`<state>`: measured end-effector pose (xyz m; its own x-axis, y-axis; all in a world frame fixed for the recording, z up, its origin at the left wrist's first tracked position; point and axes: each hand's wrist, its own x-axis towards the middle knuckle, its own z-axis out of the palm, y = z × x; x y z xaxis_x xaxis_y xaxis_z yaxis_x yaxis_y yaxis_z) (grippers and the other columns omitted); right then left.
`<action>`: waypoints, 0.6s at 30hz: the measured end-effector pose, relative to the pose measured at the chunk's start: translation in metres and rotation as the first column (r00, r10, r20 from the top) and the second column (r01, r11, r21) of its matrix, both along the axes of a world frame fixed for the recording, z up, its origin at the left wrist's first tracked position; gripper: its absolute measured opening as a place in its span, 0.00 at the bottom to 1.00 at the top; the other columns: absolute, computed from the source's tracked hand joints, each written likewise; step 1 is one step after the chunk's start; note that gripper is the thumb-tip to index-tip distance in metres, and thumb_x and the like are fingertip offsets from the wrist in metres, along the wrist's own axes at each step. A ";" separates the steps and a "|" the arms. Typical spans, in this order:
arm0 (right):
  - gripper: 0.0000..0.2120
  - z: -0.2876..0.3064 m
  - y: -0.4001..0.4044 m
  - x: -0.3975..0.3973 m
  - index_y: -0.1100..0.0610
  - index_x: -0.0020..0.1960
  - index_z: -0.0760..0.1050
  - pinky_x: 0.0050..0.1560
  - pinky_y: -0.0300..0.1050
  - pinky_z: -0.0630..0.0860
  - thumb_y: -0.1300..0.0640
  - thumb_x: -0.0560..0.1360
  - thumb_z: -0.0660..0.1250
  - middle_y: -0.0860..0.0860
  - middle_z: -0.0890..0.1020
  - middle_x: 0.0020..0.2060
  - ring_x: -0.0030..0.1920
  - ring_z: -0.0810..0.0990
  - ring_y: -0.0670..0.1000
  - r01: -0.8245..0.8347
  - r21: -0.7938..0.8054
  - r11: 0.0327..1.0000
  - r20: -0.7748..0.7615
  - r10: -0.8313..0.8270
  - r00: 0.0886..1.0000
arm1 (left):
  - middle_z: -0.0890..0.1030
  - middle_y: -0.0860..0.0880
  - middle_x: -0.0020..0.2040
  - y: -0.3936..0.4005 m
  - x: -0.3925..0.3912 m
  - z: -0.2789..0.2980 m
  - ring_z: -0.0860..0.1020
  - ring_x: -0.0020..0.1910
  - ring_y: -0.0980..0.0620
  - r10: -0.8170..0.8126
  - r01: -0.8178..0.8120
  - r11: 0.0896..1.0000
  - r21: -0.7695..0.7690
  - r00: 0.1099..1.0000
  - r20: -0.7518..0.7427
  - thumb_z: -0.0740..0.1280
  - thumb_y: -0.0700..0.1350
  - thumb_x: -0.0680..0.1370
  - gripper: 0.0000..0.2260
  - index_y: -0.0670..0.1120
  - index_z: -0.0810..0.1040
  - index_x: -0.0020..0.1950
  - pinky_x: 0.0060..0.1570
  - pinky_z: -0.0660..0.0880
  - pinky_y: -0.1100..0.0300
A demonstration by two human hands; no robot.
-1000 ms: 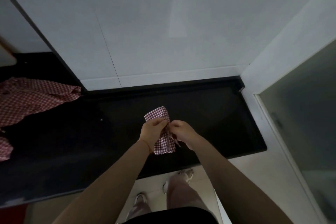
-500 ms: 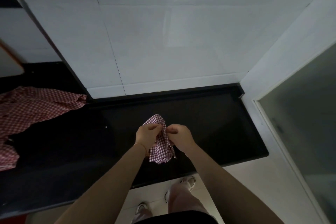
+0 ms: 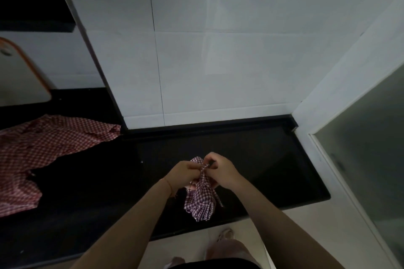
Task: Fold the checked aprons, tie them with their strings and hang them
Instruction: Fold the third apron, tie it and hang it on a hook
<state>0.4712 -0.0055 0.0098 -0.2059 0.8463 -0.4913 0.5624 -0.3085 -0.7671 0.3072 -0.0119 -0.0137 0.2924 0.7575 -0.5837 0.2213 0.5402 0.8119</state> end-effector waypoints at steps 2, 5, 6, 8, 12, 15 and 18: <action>0.07 0.000 0.001 0.009 0.50 0.50 0.73 0.36 0.47 0.83 0.62 0.78 0.66 0.57 0.81 0.48 0.45 0.84 0.56 -0.019 -0.007 1.000 -0.017 0.019 1.000 | 0.83 0.47 0.45 0.000 0.006 -0.004 0.81 0.42 0.52 -0.042 0.043 0.998 0.050 0.999 -0.029 0.63 0.34 0.77 0.15 0.51 0.84 0.52 0.46 0.81 0.56; 0.06 0.000 0.007 0.024 0.51 0.47 0.73 0.36 0.47 0.83 0.62 0.79 0.65 0.57 0.81 0.45 0.41 0.84 0.54 -0.016 -0.027 1.000 -0.043 0.015 0.999 | 0.83 0.47 0.44 0.005 0.020 -0.006 0.81 0.40 0.52 -0.055 0.065 0.992 0.113 0.994 -0.092 0.67 0.34 0.76 0.13 0.53 0.84 0.47 0.48 0.81 0.52; 0.07 -0.001 0.009 0.029 0.52 0.46 0.73 0.35 0.47 0.83 0.62 0.79 0.65 0.56 0.80 0.44 0.38 0.83 0.53 -0.006 -0.037 0.999 -0.050 0.004 0.999 | 0.83 0.47 0.44 0.006 0.026 -0.007 0.81 0.40 0.52 -0.059 0.076 0.987 0.144 0.991 -0.119 0.70 0.36 0.75 0.11 0.52 0.84 0.47 0.47 0.81 0.54; 0.06 -0.004 0.011 0.041 0.53 0.46 0.73 0.34 0.48 0.82 0.62 0.78 0.66 0.55 0.80 0.41 0.34 0.82 0.50 0.023 -0.059 0.998 -0.077 -0.028 0.997 | 0.83 0.51 0.42 0.010 0.042 -0.009 0.80 0.38 0.56 -0.050 0.095 0.971 0.221 0.979 -0.200 0.73 0.39 0.74 0.07 0.51 0.84 0.47 0.44 0.79 0.59; 0.03 -0.007 0.017 0.062 0.50 0.52 0.76 0.40 0.55 0.84 0.56 0.80 0.65 0.56 0.80 0.48 0.42 0.83 0.54 0.090 -0.152 0.984 -0.141 -0.112 0.984 | 0.82 0.56 0.35 0.012 0.072 -0.012 0.79 0.35 0.62 0.052 0.008 0.971 0.239 0.968 -0.246 0.72 0.42 0.76 0.07 0.53 0.83 0.40 0.41 0.74 0.65; 0.20 -0.011 0.021 0.074 0.57 0.70 0.67 0.60 0.58 0.78 0.56 0.80 0.64 0.59 0.74 0.66 0.59 0.78 0.59 0.109 -0.192 0.975 0.017 -0.108 0.994 | 0.83 0.52 0.35 0.016 0.084 -0.016 0.80 0.36 0.57 0.098 -0.059 0.982 0.182 0.972 -0.214 0.70 0.42 0.78 0.09 0.52 0.84 0.39 0.41 0.78 0.58; 0.15 -0.021 0.022 0.094 0.62 0.68 0.65 0.43 0.57 0.83 0.57 0.83 0.56 0.66 0.81 0.51 0.45 0.84 0.63 0.446 -0.373 0.813 -0.161 -0.531 0.832 | 0.83 0.45 0.37 0.022 0.095 -0.014 0.80 0.34 0.51 0.241 -0.238 0.970 0.044 0.963 -0.117 0.68 0.42 0.80 0.06 0.42 0.83 0.49 0.39 0.81 0.52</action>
<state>0.5650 0.0164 -0.0109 0.0446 0.6803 -0.7315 0.0779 -0.7324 -0.6764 0.4023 0.0097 -0.0282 0.0294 0.8142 -0.5798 0.1854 0.5655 0.8036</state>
